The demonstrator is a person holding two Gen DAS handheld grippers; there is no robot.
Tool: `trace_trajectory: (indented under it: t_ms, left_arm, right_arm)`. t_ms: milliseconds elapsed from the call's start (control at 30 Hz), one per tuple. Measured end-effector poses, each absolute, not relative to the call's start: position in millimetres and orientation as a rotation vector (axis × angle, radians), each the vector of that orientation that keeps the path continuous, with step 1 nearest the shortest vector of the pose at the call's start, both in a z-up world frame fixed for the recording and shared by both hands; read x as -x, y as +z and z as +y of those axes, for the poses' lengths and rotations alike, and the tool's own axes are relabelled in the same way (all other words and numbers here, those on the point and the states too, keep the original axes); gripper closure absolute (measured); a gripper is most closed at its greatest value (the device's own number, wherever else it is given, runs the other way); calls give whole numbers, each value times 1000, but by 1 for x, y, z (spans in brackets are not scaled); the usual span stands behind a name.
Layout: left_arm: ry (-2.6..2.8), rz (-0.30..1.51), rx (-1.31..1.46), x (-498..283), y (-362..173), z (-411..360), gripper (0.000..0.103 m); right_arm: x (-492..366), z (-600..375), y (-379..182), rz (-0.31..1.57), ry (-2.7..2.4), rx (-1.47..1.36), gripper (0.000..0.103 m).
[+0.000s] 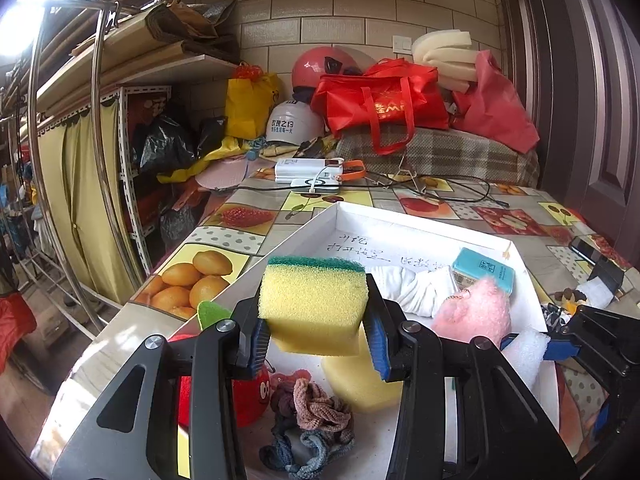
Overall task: Organize soft objects
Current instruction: 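Carry sponge and foam block over the white box and open both tools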
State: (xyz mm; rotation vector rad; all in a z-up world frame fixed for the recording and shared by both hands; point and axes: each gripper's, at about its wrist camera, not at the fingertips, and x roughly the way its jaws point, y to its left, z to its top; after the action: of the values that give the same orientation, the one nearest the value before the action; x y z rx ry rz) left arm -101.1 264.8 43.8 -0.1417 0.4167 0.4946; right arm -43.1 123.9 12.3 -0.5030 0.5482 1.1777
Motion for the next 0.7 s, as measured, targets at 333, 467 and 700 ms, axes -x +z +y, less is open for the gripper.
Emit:
trace_trajectory:
  t_ms: [333, 467, 700]
  left_arm:
    - [497, 426, 154, 97, 45, 267, 62]
    - [498, 421, 156, 94, 45, 268, 62]
    - [546, 367, 69, 98, 49, 254, 6]
  right_arm:
    - [-28, 109, 17, 651, 953, 288, 14]
    - [-13, 99, 27, 560, 1008, 260, 14]
    - [9, 113, 32, 453, 1020, 364, 0]
